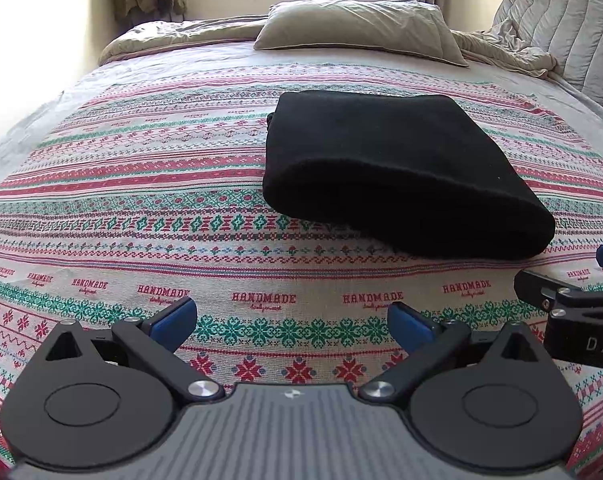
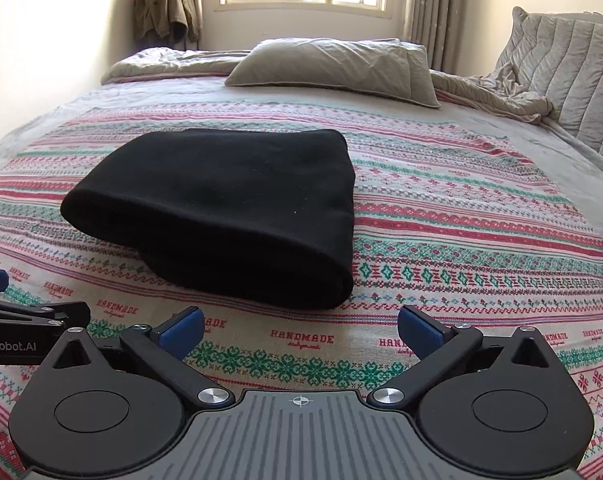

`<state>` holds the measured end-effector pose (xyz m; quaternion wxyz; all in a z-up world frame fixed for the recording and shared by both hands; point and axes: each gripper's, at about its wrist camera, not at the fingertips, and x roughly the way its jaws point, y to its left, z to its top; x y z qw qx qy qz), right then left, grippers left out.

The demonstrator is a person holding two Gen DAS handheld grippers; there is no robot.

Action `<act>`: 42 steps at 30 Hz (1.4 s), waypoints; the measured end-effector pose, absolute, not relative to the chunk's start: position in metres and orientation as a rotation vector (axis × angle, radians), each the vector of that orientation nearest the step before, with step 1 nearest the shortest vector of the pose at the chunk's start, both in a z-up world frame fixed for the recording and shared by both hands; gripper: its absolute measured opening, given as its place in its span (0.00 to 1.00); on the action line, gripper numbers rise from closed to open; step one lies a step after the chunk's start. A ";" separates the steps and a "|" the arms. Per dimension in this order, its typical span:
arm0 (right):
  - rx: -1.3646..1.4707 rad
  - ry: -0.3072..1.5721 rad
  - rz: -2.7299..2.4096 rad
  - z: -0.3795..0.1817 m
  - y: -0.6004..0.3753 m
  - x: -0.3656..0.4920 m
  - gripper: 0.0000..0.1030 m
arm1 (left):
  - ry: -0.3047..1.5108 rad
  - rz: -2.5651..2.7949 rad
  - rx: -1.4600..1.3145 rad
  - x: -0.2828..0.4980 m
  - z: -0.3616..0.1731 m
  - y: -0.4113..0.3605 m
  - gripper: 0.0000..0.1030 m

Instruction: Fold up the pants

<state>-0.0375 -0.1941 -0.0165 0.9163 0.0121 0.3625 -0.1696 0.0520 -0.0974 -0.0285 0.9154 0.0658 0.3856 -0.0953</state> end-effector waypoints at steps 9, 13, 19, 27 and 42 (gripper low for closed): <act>0.023 0.753 -0.342 -0.019 -0.193 -0.036 1.00 | 0.795 -0.200 0.128 0.051 -0.029 -0.097 1.00; 0.026 0.753 -0.343 -0.019 -0.193 -0.036 1.00 | 0.796 -0.200 0.129 0.051 -0.029 -0.097 1.00; 0.028 0.749 -0.341 -0.019 -0.193 -0.037 1.00 | 0.798 -0.201 0.127 0.051 -0.030 -0.097 1.00; 0.031 0.750 -0.343 -0.019 -0.192 -0.037 1.00 | 0.799 -0.202 0.128 0.051 -0.030 -0.096 1.00; 0.031 0.752 -0.344 -0.020 -0.191 -0.037 1.00 | 0.799 -0.203 0.128 0.050 -0.029 -0.096 1.00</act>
